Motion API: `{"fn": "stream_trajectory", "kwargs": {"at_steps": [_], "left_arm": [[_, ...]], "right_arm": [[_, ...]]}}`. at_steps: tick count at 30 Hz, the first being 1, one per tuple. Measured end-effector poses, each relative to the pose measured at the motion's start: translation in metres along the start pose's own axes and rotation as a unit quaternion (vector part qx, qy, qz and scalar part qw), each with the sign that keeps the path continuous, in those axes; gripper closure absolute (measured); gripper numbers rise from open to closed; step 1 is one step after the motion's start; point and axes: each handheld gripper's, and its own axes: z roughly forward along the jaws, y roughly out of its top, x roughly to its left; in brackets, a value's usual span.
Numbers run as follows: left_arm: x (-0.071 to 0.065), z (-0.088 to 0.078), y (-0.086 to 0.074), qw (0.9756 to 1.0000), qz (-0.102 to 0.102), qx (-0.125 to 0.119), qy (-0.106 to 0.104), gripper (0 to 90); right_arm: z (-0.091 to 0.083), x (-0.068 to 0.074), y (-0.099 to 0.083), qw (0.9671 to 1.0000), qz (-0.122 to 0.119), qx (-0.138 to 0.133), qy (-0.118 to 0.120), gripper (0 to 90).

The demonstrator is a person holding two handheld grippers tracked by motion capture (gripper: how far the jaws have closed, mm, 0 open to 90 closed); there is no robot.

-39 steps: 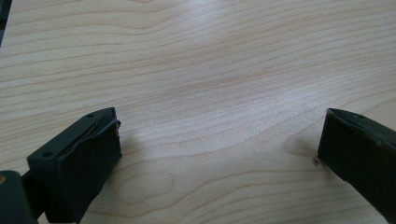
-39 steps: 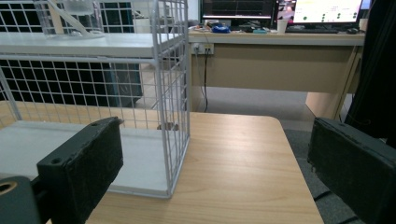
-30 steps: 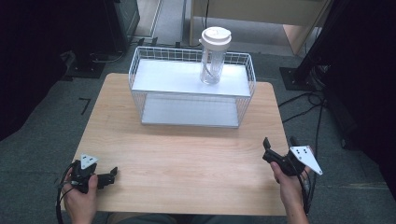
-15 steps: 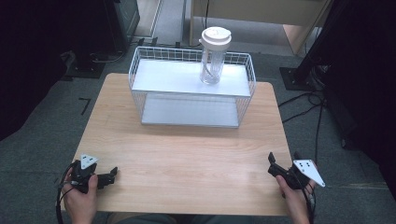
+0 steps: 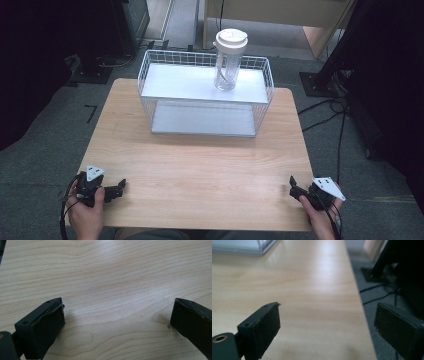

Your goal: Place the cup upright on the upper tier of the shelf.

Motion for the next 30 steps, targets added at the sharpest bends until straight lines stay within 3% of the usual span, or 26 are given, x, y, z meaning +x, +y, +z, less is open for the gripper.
{"fn": "stream_trajectory", "kwargs": {"at_steps": [4, 7, 13, 21, 26, 30], "left_arm": [[0.000, 0.000, 0.000, 1.0000, -0.001, 0.000, 0.000, 0.0], [0.000, 0.000, 0.000, 1.0000, -0.001, 0.000, 0.000, 0.0], [0.000, 0.000, 0.000, 1.0000, -0.001, 0.000, 0.000, 0.0], [0.000, 0.000, 0.000, 1.0000, -0.001, 0.000, 0.000, 0.0], [0.000, 0.000, 0.000, 1.0000, -0.001, 0.000, 0.000, 0.0], [0.000, 0.000, 0.000, 1.0000, -0.001, 0.000, 0.000, 0.0]], "right_arm": [[-0.002, -0.001, -0.002, 0.9997, -0.017, 0.017, 0.004, 6.5], [-0.001, -0.002, -0.003, 0.9986, -0.018, 0.047, 0.019, 6.5], [0.002, -0.003, -0.003, 0.9962, -0.025, 0.076, 0.036, 6.5], [0.004, 0.006, -0.003, 0.9934, -0.065, 0.092, 0.023, 6.6], [0.005, 0.004, -0.003, 0.9932, -0.054, 0.097, 0.034, 7.2], [0.006, 0.000, -0.003, 0.9917, -0.029, 0.112, 0.056, 7.2]]}}
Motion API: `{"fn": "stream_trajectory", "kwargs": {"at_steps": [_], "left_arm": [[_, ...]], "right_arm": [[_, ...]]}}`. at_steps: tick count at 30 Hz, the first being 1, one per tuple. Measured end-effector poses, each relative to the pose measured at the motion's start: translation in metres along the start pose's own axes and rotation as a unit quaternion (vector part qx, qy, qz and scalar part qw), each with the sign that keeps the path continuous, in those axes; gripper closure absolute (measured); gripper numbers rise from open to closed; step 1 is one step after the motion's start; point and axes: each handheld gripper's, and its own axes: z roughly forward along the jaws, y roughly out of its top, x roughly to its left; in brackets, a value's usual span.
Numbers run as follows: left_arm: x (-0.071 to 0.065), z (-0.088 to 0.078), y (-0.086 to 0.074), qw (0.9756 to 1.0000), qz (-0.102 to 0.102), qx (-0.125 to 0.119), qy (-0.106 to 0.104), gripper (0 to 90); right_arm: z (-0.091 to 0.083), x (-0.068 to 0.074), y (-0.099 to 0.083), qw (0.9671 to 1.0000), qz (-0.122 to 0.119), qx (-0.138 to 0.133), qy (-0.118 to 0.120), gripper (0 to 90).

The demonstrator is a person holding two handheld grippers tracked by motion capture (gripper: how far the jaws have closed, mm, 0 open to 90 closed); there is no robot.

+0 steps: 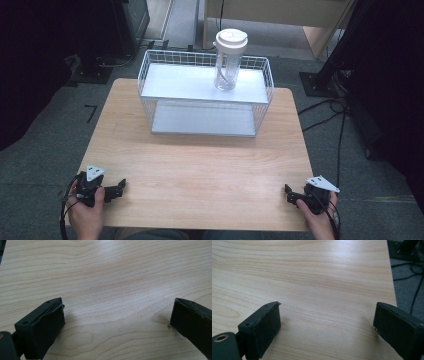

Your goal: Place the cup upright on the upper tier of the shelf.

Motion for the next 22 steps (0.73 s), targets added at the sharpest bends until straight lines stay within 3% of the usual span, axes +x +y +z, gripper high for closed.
{"fn": "stream_trajectory", "kwargs": {"at_steps": [22], "left_arm": [[-0.0001, -0.0001, 0.0000, 1.0000, 0.005, 0.001, -0.004, 0.0]], "right_arm": [[-0.0010, 0.0011, -0.0012, 0.9999, 0.010, 0.003, 0.001, 7.2]]}}
